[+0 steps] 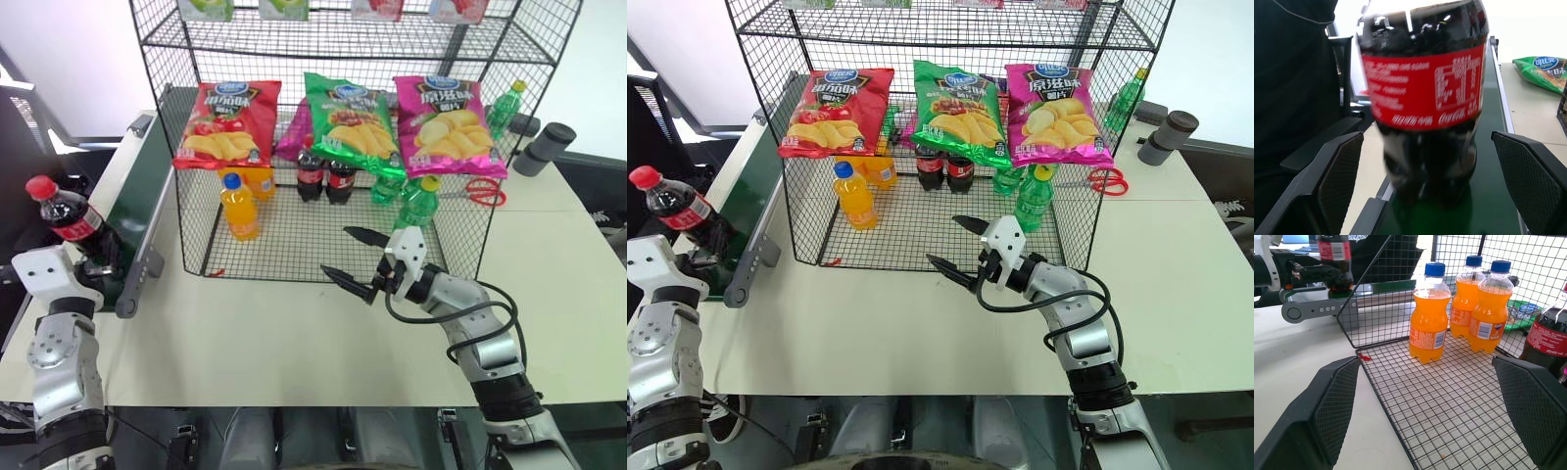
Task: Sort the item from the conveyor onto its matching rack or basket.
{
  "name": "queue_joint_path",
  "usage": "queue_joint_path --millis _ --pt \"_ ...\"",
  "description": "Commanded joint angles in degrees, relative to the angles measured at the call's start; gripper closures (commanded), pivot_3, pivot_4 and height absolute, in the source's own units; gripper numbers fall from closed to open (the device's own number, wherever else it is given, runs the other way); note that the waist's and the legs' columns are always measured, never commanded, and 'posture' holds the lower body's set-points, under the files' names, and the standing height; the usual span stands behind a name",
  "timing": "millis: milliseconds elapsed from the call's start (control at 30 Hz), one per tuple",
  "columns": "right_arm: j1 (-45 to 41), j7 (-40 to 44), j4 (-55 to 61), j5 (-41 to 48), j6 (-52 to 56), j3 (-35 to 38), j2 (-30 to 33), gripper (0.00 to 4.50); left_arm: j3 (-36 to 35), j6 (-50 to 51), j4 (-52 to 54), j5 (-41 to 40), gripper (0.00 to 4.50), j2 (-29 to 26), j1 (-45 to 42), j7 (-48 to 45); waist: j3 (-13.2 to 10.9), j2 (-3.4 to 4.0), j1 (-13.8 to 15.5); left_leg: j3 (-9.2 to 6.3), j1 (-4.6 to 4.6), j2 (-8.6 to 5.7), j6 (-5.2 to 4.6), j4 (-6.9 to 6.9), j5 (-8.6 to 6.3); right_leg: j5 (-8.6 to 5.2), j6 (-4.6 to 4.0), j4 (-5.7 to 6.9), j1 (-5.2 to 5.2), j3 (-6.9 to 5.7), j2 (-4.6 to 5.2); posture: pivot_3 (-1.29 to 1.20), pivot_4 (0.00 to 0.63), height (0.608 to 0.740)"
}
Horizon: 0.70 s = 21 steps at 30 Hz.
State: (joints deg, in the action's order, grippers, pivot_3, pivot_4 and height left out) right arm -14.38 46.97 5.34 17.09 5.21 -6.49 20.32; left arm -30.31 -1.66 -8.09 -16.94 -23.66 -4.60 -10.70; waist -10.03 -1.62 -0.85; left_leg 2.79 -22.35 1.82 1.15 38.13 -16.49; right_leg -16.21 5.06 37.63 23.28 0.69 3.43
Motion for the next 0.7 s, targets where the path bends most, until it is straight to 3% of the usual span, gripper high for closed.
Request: queue_joint_path --millis 33,100,267,467,700 --pt "-0.32 0.02 1.08 0.34 -1.05 0.00 -0.45 0.01 -1.50 -0.42 1.41 -0.61 0.00 -1.17 0.00 0.36 0.00 0.00 0.00 0.00 0.00 0.00 0.00 0.00 0.00 0.00 0.00 0.00 0.00 0.00 0.00 0.00 0.150 0.740" --pt "-0.31 0.07 1.07 0.36 -1.08 0.00 -0.45 0.01 -1.61 -0.47 1.25 -0.65 0.00 -1.21 0.09 0.28 0.00 0.00 0.01 0.00 0.00 0.00 0.00 0.00 0.00 0.00 0.00 0.00 0.00 0.00 0.00 0.00 0.150 0.740" --pt "-0.28 0.58 1.47 0.75 -0.93 -0.13 -0.42 0.00 -1.97 -0.73 0.76 -0.63 1.59 -1.25 0.22 0.34 0.00 0.00 0.04 0.00 0.00 -0.01 0.00 0.00 0.00 0.00 0.00 0.00 0.00 0.00 0.02 0.00 0.150 0.740" --pt "0.05 3.50 5.51 3.98 1.83 -0.74 0.38 0.00 -2.95 -0.57 3.03 -2.24 1.59 -2.62 0.85 -1.73 0.00 0.00 0.01 -0.01 0.00 0.00 0.00 0.00 0.00 0.00 0.00 0.00 0.01 -0.01 0.02 0.00 0.150 0.740" --pt "-1.59 3.85 8.18 6.46 6.32 0.00 1.35 0.00 -1.63 9.60 17.80 -14.83 1.59 -9.47 -0.09 -12.34 0.01 -0.24 0.05 -0.10 -0.12 0.01 0.02 -0.01 -0.01 -0.01 -0.03 -0.05 0.07 -0.06 0.10 0.00 0.150 0.740"
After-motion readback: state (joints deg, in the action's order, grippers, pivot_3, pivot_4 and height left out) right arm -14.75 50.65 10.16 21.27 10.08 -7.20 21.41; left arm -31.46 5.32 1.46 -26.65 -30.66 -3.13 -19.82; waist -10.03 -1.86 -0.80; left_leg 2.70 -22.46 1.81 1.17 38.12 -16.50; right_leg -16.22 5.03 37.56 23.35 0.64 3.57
